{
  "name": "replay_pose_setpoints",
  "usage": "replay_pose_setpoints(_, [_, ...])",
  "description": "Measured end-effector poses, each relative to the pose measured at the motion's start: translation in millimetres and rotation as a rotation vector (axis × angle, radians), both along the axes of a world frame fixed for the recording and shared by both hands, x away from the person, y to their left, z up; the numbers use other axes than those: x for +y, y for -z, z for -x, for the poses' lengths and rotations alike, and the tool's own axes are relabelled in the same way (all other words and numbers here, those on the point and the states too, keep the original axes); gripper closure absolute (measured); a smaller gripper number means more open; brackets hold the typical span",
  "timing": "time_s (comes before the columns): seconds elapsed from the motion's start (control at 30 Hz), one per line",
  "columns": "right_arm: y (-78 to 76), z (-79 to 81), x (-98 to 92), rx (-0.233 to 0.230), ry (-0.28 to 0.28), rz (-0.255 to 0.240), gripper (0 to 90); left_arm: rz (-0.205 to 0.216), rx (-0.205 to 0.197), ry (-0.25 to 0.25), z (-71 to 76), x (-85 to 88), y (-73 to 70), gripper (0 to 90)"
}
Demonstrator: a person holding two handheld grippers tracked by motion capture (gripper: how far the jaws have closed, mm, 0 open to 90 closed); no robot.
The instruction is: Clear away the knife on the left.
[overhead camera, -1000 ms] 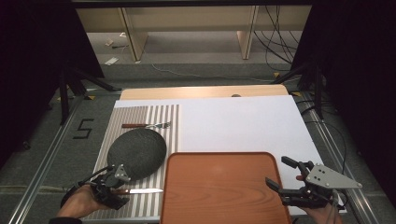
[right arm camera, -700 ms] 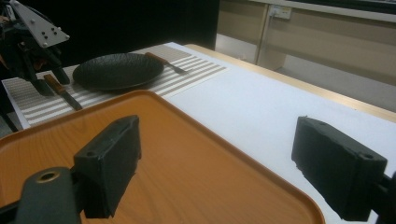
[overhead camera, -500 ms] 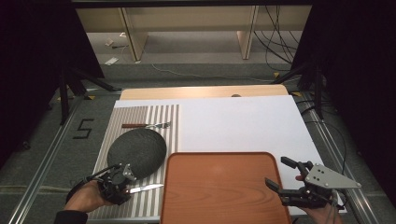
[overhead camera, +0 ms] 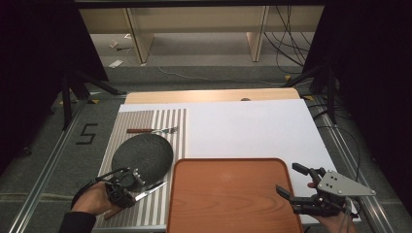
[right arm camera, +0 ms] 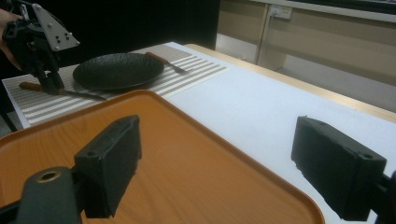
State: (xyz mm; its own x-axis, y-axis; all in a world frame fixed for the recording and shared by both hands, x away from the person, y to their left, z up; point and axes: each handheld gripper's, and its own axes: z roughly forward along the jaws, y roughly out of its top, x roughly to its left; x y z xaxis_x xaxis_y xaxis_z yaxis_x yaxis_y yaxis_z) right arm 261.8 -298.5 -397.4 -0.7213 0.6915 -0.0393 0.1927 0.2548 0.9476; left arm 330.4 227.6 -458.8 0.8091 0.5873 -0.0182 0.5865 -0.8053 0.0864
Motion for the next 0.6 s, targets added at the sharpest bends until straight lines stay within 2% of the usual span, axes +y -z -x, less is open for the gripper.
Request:
replay_pose_setpoints(0.1, [0.1, 0.0, 0.1, 0.0, 0.0, 0.001, 17.1, 0.016, 0.007, -0.009, 1.7, 1.1, -0.5, 76.9])
replay_pose_setpoints(0.23, [0.2, -0.3, -0.2, 0.0, 0.002, 0.003, 17.1, 0.057, 0.006, -0.012, 7.0, 6.9, -2.8, 77.0])
replay_pose_setpoints(0.3, [0.2, -0.4, -0.2, 0.0, 0.003, 0.004, 17.1, 0.091, 0.021, -0.005, 9.0, 9.7, -4.4, 77.1])
replay_pose_setpoints(0.33, [0.2, -0.4, -0.2, 0.0, 0.003, 0.004, 17.1, 0.102, 0.017, 0.005, 10.0, 11.1, -5.2, 77.1])
replay_pose_setpoints(0.43, [0.1, -0.1, -0.1, -0.002, 0.005, 0.002, 17.1, 0.119, 0.013, -0.012, 10.9, 15.2, -7.6, 77.1])
replay_pose_setpoints(0.6, [0.1, -0.3, -0.3, -0.001, 0.006, 0.003, 17.1, 0.184, -0.002, -0.034, 13.9, 18.2, -16.3, 77.1])
